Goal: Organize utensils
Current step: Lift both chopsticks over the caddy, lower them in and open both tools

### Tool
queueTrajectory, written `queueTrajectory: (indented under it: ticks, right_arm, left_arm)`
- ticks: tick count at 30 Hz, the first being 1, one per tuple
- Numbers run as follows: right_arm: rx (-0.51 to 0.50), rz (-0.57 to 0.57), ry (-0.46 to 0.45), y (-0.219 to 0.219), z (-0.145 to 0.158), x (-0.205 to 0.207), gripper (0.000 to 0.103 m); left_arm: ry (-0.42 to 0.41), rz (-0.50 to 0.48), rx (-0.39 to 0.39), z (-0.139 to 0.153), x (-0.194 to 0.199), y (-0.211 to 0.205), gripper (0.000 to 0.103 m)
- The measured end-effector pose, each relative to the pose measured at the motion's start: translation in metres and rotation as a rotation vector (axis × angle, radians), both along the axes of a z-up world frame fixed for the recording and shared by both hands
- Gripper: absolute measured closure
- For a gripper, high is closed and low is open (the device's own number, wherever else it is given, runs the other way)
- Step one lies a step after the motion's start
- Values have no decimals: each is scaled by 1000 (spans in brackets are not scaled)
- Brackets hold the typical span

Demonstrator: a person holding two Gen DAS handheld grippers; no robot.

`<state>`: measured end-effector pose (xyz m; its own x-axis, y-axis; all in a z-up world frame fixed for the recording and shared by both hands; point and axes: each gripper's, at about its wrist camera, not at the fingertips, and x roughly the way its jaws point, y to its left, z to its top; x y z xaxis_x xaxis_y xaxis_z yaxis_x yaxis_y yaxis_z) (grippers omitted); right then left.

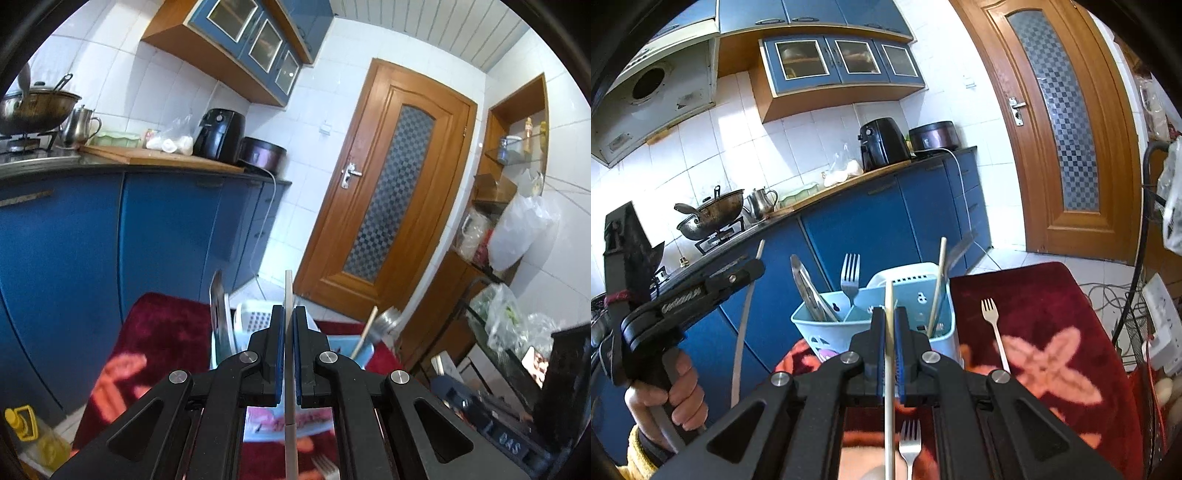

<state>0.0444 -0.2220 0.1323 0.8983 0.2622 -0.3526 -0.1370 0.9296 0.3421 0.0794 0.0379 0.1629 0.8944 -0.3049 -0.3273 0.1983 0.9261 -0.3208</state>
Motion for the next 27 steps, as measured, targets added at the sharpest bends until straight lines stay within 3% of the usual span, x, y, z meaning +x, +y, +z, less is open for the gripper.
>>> queueTrajectory:
  ticks: [8, 17, 22, 27]
  right_arm:
    - [9, 0, -39, -4, 6, 24, 97]
    - [23, 4, -50, -13, 5, 57, 97]
    - [16, 5, -80, -14, 7, 70, 97]
    - [34, -2, -117, -14, 7, 85, 97]
  left_arm:
    - [-55, 61, 12, 13, 35, 0, 99]
    - [-177, 187, 43, 19, 69, -3, 99]
    - [-237, 243, 77, 11, 83, -7, 99]
    - [-248, 260, 91, -5, 95, -7, 99]
